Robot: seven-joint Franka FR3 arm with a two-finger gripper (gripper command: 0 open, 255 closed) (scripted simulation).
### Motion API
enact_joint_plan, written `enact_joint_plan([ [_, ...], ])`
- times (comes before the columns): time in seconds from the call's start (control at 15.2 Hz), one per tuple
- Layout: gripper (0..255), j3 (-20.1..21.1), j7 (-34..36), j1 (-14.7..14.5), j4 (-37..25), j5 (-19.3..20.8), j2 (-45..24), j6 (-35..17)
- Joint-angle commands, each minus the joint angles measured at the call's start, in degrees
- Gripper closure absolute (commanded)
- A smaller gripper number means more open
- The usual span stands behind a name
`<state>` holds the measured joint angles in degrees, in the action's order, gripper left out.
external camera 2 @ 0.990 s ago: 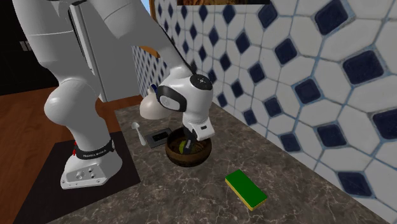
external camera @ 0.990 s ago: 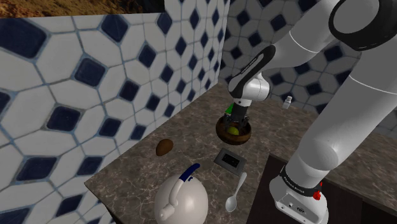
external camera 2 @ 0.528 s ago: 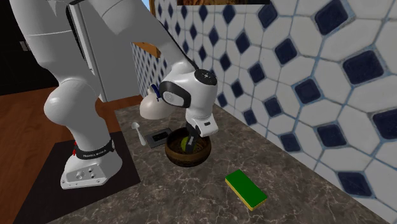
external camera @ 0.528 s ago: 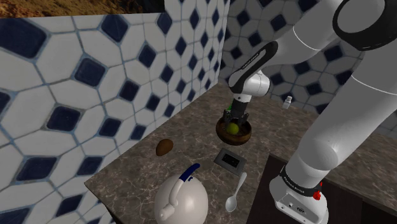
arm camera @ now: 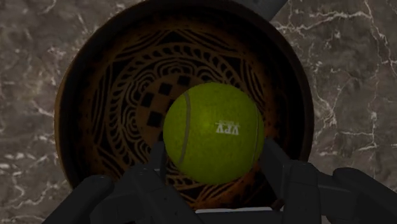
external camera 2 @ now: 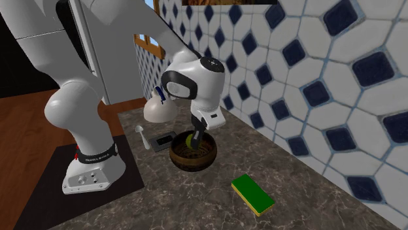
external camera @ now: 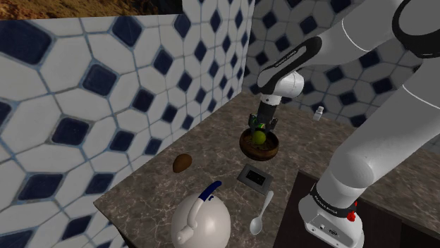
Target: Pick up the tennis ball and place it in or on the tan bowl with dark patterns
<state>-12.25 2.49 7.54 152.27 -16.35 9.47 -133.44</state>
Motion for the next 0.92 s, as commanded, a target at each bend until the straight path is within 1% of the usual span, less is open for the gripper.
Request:
enact_joint_plan([
  [0.0, 255, 0.1, 1.1, 0.3, -0.3, 1.0, 1.7, 1.8],
  [0.86, 255, 0.9, 5.6, 1.5, -4.1, 4.7, 9.8, 13.1],
])
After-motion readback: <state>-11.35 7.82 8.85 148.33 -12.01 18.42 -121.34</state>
